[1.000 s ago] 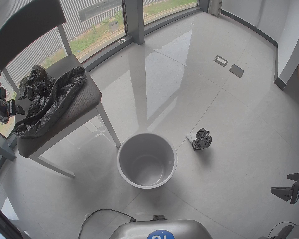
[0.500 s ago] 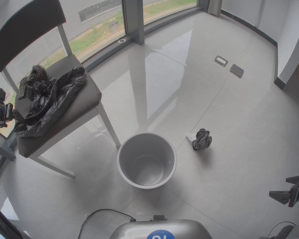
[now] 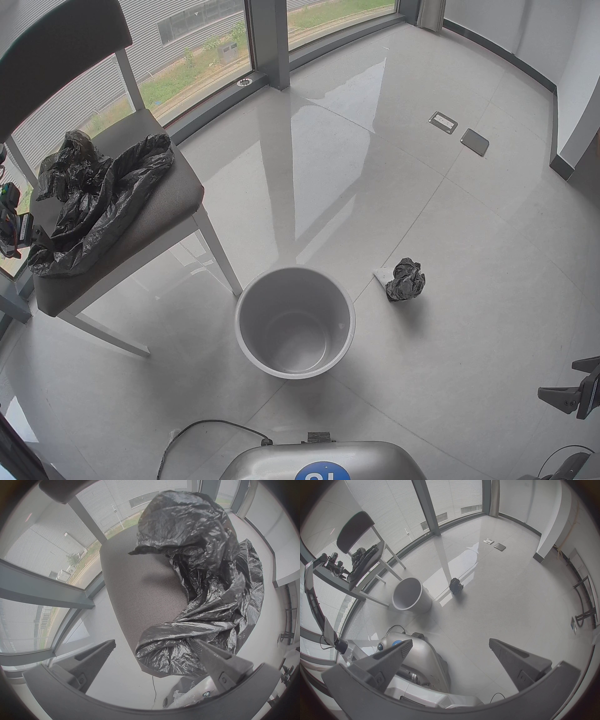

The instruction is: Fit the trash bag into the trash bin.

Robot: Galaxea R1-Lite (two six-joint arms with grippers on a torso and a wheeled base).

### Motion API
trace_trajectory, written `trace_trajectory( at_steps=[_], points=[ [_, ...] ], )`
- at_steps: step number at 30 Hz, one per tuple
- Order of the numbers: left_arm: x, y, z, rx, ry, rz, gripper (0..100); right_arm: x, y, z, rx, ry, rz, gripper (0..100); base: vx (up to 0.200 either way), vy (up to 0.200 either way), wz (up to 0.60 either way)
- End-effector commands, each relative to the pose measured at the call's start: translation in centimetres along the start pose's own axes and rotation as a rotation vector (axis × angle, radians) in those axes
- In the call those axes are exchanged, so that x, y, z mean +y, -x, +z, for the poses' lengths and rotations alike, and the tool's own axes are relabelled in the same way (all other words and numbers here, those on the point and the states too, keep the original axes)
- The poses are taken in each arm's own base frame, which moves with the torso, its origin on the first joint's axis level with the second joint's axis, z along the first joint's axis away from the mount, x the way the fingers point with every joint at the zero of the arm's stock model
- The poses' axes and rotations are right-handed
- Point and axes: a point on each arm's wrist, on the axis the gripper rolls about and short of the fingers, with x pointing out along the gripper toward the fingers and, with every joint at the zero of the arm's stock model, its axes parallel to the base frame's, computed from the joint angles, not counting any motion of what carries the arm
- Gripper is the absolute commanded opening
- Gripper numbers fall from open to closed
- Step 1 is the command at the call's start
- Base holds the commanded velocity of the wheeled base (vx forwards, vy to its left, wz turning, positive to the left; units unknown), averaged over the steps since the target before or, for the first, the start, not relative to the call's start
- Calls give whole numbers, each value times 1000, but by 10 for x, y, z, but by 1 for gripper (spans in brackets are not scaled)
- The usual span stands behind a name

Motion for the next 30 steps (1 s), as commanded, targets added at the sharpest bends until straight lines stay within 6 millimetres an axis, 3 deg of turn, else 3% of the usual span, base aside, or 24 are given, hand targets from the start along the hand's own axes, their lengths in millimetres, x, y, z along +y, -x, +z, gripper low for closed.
trace_trajectory(
  at_steps=[1,5,9,13,14,21,25,30],
  points=[
    [4,-12,9,24,4,-5,100,0,0,0,3,0,0,100,0,0,0],
    [7,-21,13,68,17,-13,100,0,-1,0,3,0,0,100,0,0,0],
    [12,-45,7,196,48,-40,100,0,0,0,3,0,0,100,0,0,0],
    [12,-53,2,268,66,-63,100,0,0,0,-1,-1,-2,100,0,0,0],
    [12,-54,2,273,68,-68,0,0,0,0,1,-1,-2,100,0,0,0],
    [11,-52,2,266,67,-70,0,0,0,2,-5,0,-1,100,0,0,0],
    [8,-38,2,215,79,-122,0,0,0,1,-4,0,-1,100,0,0,0],
    [1,-7,1,134,84,-113,0,0,0,1,-7,-3,-2,100,0,0,0]
  ],
)
